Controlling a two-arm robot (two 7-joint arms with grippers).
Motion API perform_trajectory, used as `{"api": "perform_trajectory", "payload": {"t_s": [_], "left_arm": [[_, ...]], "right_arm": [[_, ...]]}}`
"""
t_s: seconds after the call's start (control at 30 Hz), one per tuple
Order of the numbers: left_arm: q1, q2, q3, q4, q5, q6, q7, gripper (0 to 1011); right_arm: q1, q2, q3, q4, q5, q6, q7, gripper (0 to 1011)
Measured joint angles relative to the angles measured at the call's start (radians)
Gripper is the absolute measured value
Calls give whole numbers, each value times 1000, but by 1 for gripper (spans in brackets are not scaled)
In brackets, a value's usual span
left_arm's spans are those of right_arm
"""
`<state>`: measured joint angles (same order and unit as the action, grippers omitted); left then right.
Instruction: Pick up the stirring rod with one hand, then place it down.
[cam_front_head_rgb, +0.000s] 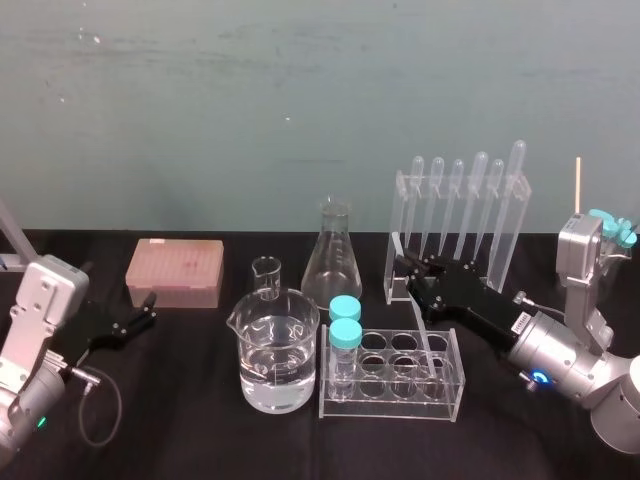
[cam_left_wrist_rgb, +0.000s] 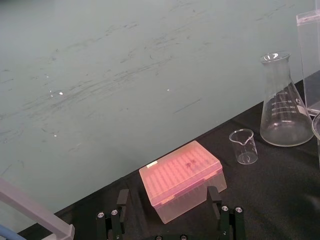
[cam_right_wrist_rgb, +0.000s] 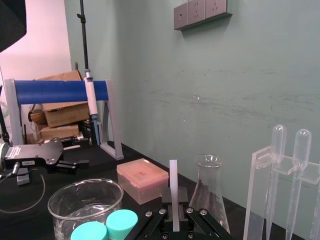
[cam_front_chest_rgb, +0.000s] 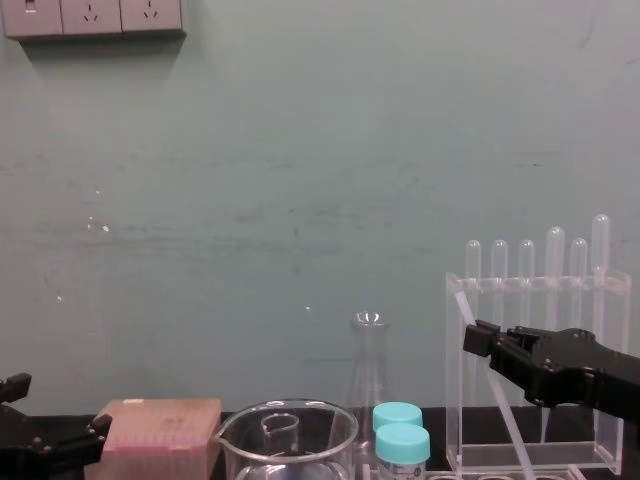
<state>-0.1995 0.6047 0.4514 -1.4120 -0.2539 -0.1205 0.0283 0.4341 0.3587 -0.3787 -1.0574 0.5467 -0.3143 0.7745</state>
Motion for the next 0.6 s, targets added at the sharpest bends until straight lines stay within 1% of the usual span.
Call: {"api": "perform_trajectory", "payload": {"t_s": [0.4, 0.47, 0.5, 0.53, 0.6], "left_arm": [[0, 0, 0, 0, 0, 0, 0, 1000], [0, 0, 0, 0, 0, 0, 0, 1000], [0, 0, 0, 0, 0, 0, 0, 1000], [0, 0, 0, 0, 0, 0, 0, 1000], [0, 0, 0, 0, 0, 0, 0, 1000]], "right_arm": [[-1, 0, 3, -2, 2, -4, -1, 67], [-1, 0, 3, -2, 2, -5, -1, 98], [-2, 0, 3, -3, 2, -5, -1, 98], [-2, 0, 3, -3, 2, -5, -1, 148], [-2, 0, 3, -3, 2, -5, -1, 209]]}}
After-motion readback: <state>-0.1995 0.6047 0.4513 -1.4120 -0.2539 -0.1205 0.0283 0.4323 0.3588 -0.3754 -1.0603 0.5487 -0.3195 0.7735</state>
